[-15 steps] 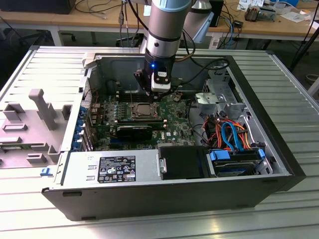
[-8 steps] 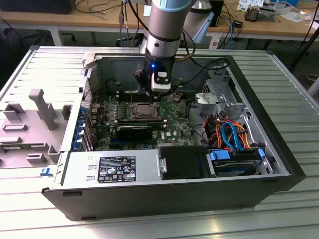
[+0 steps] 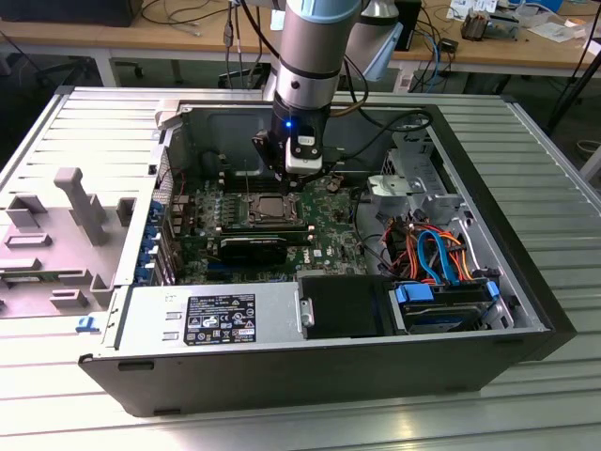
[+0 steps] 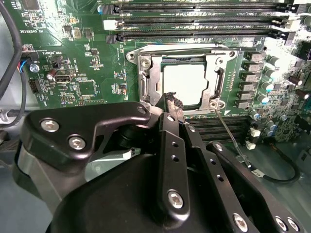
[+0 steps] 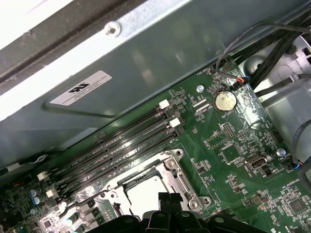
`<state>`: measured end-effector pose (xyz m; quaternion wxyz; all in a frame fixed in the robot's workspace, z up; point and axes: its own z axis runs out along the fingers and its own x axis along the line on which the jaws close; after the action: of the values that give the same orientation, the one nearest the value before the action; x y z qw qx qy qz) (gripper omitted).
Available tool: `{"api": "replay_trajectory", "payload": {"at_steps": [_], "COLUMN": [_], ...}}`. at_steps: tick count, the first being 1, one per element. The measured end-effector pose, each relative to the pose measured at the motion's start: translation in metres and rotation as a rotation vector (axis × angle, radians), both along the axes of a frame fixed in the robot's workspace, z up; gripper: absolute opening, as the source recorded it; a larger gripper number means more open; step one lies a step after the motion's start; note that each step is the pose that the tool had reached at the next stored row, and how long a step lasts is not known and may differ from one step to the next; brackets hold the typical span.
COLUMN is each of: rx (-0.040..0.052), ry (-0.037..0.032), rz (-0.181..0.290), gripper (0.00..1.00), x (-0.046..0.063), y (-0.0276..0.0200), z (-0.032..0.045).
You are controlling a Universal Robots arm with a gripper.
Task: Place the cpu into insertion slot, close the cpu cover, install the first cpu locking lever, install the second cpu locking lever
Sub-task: 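Install the first cpu locking lever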
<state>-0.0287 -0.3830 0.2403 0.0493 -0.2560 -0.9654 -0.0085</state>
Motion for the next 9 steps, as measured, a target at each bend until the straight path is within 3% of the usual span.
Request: {"api": "replay_trajectory", "payload": {"at_steps": [9], "rx": [0.0017], "ry": [0.0000], "rz": [0.006], "gripper": [0.11], "x": [0.0000], "y": [-0.0003], "z": [0.0000]}}
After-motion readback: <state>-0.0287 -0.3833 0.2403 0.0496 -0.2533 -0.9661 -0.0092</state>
